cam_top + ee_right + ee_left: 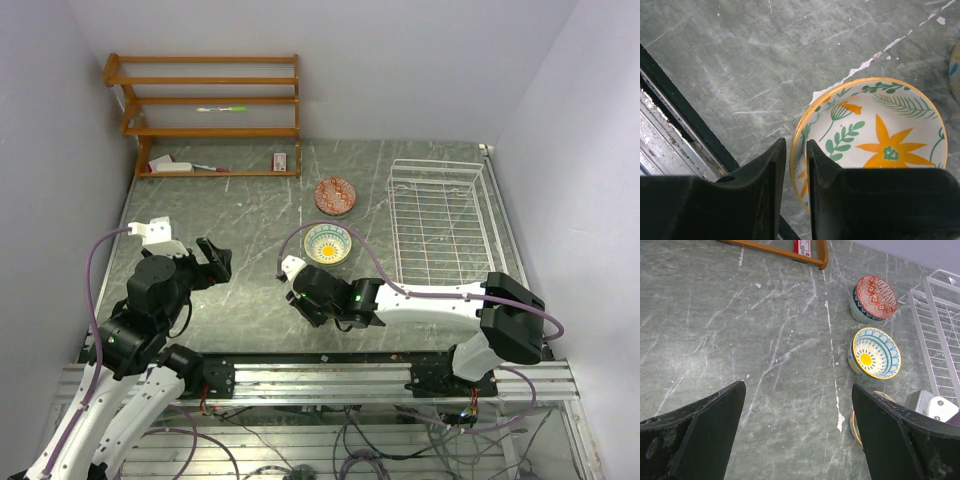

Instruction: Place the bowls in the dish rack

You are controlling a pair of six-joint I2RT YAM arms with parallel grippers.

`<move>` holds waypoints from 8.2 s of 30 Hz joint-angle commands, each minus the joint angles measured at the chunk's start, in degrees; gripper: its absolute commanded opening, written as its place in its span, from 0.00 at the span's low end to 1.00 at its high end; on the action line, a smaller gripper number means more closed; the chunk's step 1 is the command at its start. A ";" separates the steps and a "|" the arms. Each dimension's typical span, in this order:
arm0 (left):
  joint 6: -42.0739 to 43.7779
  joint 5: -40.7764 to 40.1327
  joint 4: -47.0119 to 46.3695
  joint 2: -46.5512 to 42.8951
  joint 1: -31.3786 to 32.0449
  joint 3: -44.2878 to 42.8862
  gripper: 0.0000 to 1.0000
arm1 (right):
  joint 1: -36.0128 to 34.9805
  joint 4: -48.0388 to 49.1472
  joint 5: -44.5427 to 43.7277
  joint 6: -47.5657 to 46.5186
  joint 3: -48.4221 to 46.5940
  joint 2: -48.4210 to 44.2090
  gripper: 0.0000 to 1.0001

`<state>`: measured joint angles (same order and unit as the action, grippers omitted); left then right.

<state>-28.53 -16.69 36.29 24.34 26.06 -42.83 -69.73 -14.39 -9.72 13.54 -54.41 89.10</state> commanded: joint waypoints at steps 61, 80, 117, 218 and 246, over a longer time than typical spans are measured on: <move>0.67 1.51 -0.78 -0.43 -0.22 -1.62 0.98 | 73.46 42.82 46.11 28.20 10.38 -19.23 0.00; 0.54 1.04 -0.61 0.14 -0.22 -1.73 0.98 | 82.46 57.13 54.88 42.78 15.52 -4.93 0.00; 0.61 1.11 -0.61 0.00 -0.22 -1.82 0.98 | 87.21 46.05 48.04 39.95 16.88 1.57 0.32; 0.95 2.96 -1.31 -3.13 -0.17 -1.40 0.98 | 61.48 21.05 -8.09 6.62 -0.57 -1.22 0.57; 0.79 2.75 -1.14 -3.18 -0.14 -1.47 0.98 | 59.31 29.49 -26.47 7.39 -3.29 10.03 0.57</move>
<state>-28.45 -14.79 36.25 21.37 26.09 -42.83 -10.50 9.69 -28.12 22.13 -58.65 98.00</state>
